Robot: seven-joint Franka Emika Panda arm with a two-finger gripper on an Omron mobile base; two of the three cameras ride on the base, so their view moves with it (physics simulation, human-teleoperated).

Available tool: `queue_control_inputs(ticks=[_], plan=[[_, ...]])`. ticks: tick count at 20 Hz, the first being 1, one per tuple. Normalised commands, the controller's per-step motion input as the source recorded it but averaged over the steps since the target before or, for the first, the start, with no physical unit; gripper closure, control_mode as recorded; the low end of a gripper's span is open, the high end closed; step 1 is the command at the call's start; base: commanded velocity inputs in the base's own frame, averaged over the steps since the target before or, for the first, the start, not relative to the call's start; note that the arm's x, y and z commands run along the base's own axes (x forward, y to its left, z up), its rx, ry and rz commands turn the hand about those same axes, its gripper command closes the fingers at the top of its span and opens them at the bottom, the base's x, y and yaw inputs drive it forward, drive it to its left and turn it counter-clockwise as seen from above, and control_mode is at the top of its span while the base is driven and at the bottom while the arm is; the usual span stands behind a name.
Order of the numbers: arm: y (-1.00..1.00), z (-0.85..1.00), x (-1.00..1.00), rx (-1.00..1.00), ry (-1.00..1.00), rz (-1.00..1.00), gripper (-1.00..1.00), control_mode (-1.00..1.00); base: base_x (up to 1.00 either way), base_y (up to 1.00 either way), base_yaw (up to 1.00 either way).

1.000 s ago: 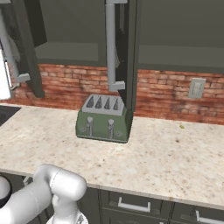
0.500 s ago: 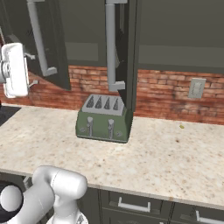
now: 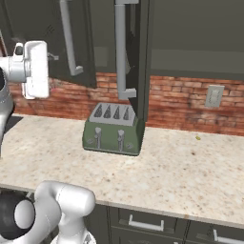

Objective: Close all open cabinet doors.

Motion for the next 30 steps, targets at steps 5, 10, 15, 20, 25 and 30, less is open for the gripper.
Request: queue_control_inputs(ticks=[5, 10, 15, 20, 25, 30], plan=[[-0.20, -0.29, 1.00, 0.06, 0.08, 0.24, -1.00, -1.00, 0.00, 0.00, 0.00], [-0.16, -0.45, 1.00, 0.03, 0.06, 0.30, -1.00, -1.00, 0.00, 0.00, 0.00], [-0.15, -0.51, 1.00, 0.03, 0.04, 0.33, -1.00, -1.00, 0.00, 0.00, 0.00], [-0.14, -0.29, 0.98, 0.05, 0.03, 0.30, -1.00, -1.00, 0.00, 0.00, 0.00], [-0.08, -0.02, 0.25, 0.02, 0.01, 0.14, -1.00, -1.00, 0.00, 0.00, 0.00], [0.00, 0.00, -0.72, 0.00, -0.05, 0.06, -1.00, -1.00, 0.00, 0.00, 0.00]])
